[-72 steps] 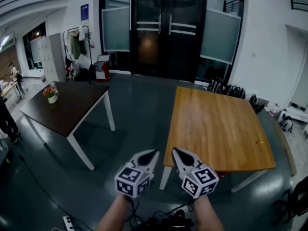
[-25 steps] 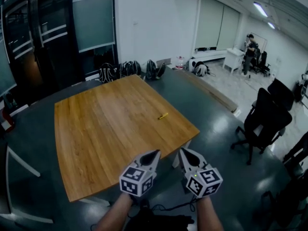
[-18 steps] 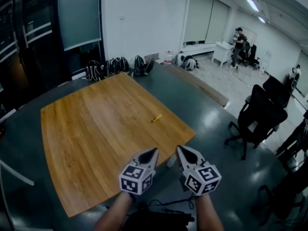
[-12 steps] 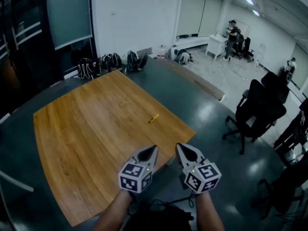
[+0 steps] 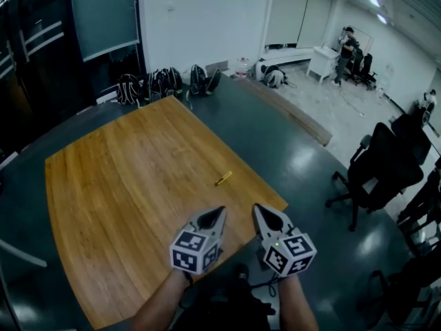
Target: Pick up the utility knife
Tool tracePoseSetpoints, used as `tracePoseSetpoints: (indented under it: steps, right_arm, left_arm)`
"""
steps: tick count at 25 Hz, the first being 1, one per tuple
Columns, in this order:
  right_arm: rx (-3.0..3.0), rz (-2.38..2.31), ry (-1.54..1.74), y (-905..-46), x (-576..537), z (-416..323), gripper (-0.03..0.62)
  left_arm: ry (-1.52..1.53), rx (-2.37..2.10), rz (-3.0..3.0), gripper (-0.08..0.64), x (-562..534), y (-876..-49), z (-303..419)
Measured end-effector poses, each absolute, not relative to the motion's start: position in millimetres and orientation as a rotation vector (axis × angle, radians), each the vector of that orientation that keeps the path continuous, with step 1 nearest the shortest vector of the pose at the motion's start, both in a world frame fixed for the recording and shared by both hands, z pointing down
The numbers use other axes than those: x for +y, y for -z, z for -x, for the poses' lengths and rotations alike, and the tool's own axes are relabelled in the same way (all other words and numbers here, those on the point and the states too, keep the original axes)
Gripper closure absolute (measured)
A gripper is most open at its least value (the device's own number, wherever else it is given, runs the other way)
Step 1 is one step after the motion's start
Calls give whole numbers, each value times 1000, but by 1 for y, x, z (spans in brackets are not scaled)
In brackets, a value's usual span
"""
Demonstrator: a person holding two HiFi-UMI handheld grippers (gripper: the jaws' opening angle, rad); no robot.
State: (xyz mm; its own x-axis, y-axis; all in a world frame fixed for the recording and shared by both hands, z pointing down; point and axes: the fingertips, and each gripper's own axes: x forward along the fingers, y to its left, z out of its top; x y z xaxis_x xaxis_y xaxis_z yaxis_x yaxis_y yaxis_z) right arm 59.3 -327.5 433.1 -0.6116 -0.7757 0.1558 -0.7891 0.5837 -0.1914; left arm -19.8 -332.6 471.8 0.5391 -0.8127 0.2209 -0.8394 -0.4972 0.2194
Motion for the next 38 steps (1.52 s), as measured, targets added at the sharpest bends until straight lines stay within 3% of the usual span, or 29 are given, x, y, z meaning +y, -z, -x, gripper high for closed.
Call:
tracePoseSetpoints:
  steps: [17, 33, 38]
  right_arm:
    - [-2851, -961, -515, -468, -461, -83, 581]
    - [-2756, -926, -529, -495, -473, -62, 581]
    - [-2719, -911, -488, -499, -471, -62, 581]
  left_arm:
    - [-321, -1665, -2221, 554, -454, -523, 8]
    - [-615, -1605, -2222, 552, -503, -593, 33]
    - [-719, -1536, -2235, 476, -524, -632, 35]
